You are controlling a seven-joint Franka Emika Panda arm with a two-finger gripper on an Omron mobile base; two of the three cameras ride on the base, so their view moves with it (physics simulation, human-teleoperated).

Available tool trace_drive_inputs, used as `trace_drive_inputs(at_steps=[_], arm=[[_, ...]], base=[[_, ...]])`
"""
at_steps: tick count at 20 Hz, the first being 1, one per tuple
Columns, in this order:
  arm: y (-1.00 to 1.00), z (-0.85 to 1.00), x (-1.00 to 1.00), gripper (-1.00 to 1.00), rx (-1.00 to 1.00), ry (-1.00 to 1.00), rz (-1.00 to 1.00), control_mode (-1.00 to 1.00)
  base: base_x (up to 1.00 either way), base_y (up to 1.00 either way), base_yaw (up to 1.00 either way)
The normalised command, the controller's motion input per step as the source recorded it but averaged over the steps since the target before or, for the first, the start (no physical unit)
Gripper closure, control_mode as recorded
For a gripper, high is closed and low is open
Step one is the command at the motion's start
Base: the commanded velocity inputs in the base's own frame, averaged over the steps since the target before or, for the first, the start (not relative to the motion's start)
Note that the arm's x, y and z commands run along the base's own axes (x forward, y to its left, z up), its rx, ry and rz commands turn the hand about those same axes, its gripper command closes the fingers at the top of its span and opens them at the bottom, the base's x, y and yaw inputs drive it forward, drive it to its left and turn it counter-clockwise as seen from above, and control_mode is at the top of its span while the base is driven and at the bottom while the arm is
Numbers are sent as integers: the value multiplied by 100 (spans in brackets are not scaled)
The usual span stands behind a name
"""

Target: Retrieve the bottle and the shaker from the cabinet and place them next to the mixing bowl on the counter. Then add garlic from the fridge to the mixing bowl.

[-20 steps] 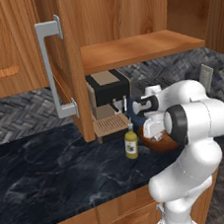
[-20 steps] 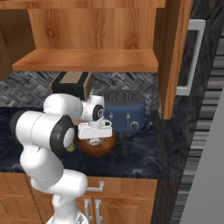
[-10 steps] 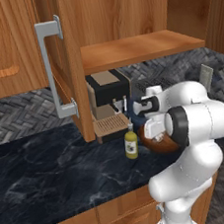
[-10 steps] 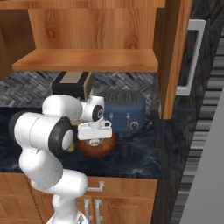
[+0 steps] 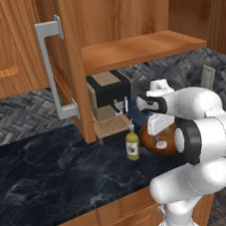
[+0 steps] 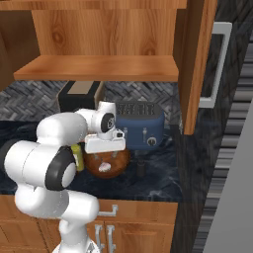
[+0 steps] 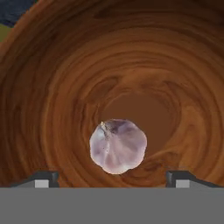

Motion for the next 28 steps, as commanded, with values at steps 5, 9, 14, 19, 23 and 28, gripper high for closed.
trace_drive_inputs(at_steps=[5, 9, 14, 19, 23, 28], arm=[[0, 80, -3, -100, 5, -8, 0, -100], [0, 87, -32, -100, 7, -10, 0, -100], [1, 43, -56, -100, 2, -12, -7, -100], [0, 33, -59, -100, 0, -3, -16, -100], [0, 53, -72, -100, 0, 0, -14, -100], [7, 68, -80, -100, 0, 0, -10, -100]], base=[[0, 0, 0], [0, 0, 0], [0, 0, 0], [0, 0, 0], [0, 0, 0], [0, 0, 0]])
